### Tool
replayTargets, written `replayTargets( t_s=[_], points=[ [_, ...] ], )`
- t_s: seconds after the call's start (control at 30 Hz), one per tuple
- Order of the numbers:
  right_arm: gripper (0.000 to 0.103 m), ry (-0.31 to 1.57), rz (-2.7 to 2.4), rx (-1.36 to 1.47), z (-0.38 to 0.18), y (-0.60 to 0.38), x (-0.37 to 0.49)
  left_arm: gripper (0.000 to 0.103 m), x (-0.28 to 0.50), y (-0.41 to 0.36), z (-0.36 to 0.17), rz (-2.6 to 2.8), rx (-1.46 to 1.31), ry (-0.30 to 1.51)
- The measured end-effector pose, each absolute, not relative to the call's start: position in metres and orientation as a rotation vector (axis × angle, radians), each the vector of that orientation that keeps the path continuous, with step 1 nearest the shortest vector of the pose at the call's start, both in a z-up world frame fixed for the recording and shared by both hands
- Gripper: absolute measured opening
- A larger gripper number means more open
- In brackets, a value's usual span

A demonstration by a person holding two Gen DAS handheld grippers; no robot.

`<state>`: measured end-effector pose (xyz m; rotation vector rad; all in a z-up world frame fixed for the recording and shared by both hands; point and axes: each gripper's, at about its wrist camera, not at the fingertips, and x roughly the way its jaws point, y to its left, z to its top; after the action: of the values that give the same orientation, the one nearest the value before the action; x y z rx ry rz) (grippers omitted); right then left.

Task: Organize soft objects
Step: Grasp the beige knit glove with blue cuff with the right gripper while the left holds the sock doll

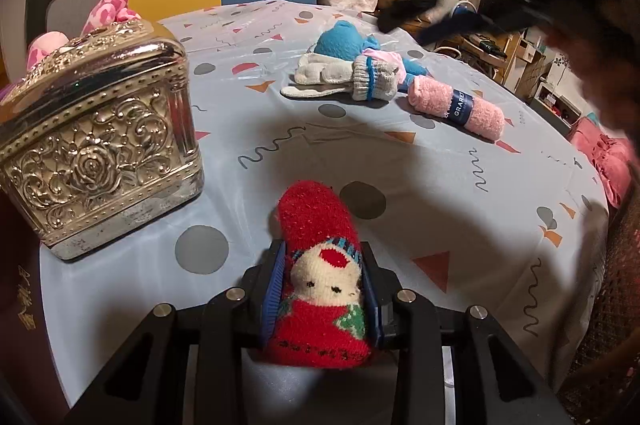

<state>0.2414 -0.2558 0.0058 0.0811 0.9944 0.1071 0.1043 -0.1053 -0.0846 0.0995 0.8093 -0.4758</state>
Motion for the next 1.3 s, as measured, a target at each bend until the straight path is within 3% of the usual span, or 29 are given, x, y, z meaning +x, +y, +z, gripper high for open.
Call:
replayTargets(
  t_s=[0.27,0.37,0.47,0.57,0.7,0.87,0.93,1.0,1.17,1.23,1.3],
  points=[
    [0.042,1.166,0.101,-0.343,-0.038,-0.222,0.310,0.037,0.105,-0.103,-0.085,-0.489,0.077,0.812],
    [0.055,1.158,0.056,-0.436,-0.054,-0.221,0.319,0.037,0.105,-0.101,-0.085,-0.494,0.068,0.813],
    [0.054,1.144,0.069,-0.423,-0.055,-0.222,0.317,0.037,0.106,-0.098,-0.085,-0.498,0.061,0.815],
    [0.030,1.129,0.042,-0.479,-0.054,-0.220,0.311,0.037,0.106,-0.094,-0.086,-0.500,0.055,0.814],
    [0.015,1.165,0.096,-0.345,-0.037,-0.225,0.298,0.037,0.106,-0.093,-0.085,-0.503,0.047,0.815],
    [0.015,1.257,0.229,-0.192,-0.029,-0.224,0.272,0.037,0.107,-0.090,-0.085,-0.506,0.037,0.818],
    [0.022,1.292,0.265,-0.155,-0.028,-0.221,0.262,0.037,0.107,-0.088,-0.085,-0.508,0.031,0.819],
    [0.043,1.282,0.296,-0.161,-0.025,-0.219,0.256,0.037,0.107,-0.087,-0.084,-0.508,0.030,0.819],
    [0.046,1.252,0.272,-0.104,-0.012,-0.229,0.247,0.037,0.107,-0.086,-0.083,-0.509,0.026,0.819],
    [0.052,1.220,0.258,-0.025,-0.008,-0.242,0.244,0.037,0.106,-0.087,-0.083,-0.510,0.024,0.819],
    [0.073,1.225,0.216,0.124,-0.012,-0.257,0.236,0.037,0.106,-0.087,-0.083,-0.511,0.021,0.820]
  ],
)
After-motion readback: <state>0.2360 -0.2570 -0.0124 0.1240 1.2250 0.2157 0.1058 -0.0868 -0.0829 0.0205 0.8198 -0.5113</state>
